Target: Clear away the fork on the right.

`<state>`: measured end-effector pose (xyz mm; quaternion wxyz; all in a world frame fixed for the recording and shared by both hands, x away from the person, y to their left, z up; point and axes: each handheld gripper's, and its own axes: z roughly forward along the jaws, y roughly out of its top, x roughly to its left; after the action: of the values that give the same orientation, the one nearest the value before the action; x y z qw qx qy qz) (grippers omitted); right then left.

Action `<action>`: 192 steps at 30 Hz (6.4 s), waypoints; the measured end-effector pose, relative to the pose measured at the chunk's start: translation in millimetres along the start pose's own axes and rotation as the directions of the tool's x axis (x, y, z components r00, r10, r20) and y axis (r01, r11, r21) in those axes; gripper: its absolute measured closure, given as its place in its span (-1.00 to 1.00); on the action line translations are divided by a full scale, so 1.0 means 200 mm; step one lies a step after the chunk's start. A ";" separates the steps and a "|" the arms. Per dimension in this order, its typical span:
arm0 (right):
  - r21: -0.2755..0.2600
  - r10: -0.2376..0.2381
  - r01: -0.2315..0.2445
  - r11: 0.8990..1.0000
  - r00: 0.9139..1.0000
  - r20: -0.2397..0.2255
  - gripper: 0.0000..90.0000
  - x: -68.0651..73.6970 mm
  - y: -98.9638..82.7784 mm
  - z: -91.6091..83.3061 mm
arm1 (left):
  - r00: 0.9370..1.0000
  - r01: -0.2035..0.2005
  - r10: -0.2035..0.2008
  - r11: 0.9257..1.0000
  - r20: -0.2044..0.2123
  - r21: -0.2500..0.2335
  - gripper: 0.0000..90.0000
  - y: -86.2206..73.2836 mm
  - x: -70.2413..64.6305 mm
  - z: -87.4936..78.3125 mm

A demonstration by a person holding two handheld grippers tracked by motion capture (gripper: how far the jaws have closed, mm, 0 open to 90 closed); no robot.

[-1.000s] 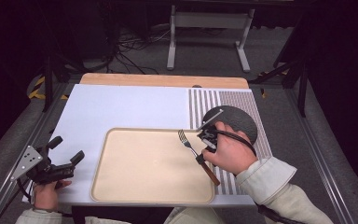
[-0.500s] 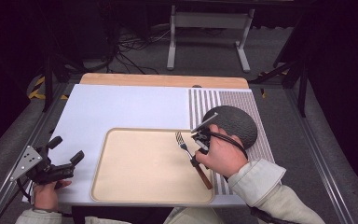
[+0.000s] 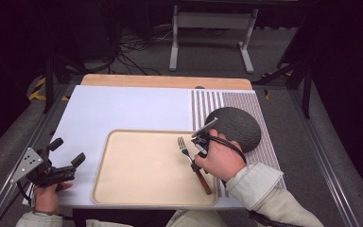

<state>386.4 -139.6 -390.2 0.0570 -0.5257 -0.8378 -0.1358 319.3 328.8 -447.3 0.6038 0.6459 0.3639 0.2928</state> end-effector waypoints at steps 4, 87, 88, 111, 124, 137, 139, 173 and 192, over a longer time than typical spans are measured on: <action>0.015 0.012 -0.012 1.000 1.000 0.002 0.72 -0.01 0.00 0.02 | 1.000 0.000 0.000 1.000 0.000 0.000 -1.00 0.00 0.00 0.00; -0.492 -0.573 0.527 0.693 0.817 0.068 0.31 -0.09 0.20 0.09 | 1.000 -0.001 0.001 1.000 0.004 0.008 -1.00 0.00 0.00 0.01; -0.481 -0.589 0.551 0.682 0.803 0.084 0.45 -0.08 0.21 0.10 | 1.000 -0.001 0.001 1.000 0.005 0.008 -1.00 0.00 0.00 0.01; -0.381 -0.635 0.627 0.680 0.763 0.123 1.00 -0.06 0.25 0.28 | 1.000 -0.004 0.004 1.000 0.008 0.012 -1.00 0.00 0.00 0.00; -0.347 -0.601 0.616 0.707 0.782 0.163 1.00 -0.11 0.23 0.26 | 1.000 -0.002 0.002 1.000 0.008 0.010 -1.00 0.00 0.00 0.00; -0.336 -0.556 0.585 0.738 0.810 0.189 1.00 -0.20 0.22 0.22 | 1.000 -0.001 0.001 1.000 0.007 0.009 -1.00 0.00 0.00 0.00; -0.334 -0.547 0.579 0.743 0.814 0.194 1.00 -0.22 0.21 0.22 | 1.000 -0.001 0.001 1.000 0.006 0.008 -1.00 0.00 0.00 0.01; -0.349 -0.477 0.520 0.780 0.854 0.206 1.00 -0.33 0.16 0.17 | 1.000 -0.005 0.005 1.000 0.005 0.012 -1.00 0.00 0.00 0.00; -0.563 -0.518 0.512 0.649 0.839 0.166 -0.53 -0.29 0.13 0.02 | 1.000 -0.004 0.004 1.000 0.005 0.010 -1.00 0.00 0.00 0.01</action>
<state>436.3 -177.4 -404.0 -0.1447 -0.2569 -0.8676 -0.4005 320.1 328.0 -447.8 0.6009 0.6503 0.3627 0.2908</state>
